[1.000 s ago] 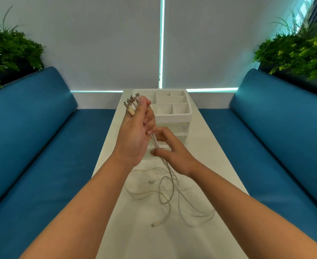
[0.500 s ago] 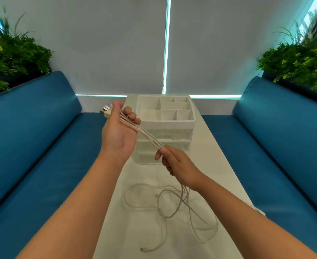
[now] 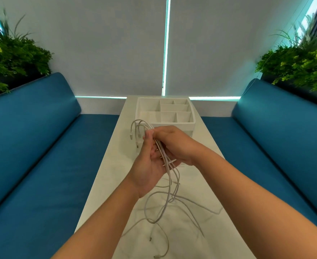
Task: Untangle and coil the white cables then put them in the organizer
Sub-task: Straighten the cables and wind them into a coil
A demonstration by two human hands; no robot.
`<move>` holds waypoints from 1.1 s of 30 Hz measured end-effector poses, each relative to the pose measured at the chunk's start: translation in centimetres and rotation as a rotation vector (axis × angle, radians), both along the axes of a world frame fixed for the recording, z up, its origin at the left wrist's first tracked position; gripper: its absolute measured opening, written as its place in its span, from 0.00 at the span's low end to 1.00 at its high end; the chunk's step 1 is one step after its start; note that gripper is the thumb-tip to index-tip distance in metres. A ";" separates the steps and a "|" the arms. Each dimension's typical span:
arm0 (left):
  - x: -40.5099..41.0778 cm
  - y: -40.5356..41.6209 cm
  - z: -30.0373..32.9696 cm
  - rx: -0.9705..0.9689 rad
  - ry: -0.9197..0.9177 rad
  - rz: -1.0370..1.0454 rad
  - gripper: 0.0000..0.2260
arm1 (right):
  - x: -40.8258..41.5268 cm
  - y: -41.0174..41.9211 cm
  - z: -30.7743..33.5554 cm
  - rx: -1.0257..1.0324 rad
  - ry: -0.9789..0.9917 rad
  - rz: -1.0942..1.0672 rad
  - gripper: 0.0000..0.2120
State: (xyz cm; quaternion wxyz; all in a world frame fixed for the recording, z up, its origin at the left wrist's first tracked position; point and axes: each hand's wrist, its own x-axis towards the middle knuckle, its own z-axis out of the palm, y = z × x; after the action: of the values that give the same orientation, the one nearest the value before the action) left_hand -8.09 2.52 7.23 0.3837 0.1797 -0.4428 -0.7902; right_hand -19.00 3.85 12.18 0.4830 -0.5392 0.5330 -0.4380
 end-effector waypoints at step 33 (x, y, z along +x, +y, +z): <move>1.4 -4.6 1.9 -0.019 0.153 0.184 0.17 | 0.0 2.0 -6.1 -0.146 0.049 -0.065 0.19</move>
State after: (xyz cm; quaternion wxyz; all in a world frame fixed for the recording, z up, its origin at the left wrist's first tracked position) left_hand -6.73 -2.06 9.11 0.4890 0.1550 -0.4015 -0.7587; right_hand -18.96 5.81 6.08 0.4151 -0.5659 0.5285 -0.4777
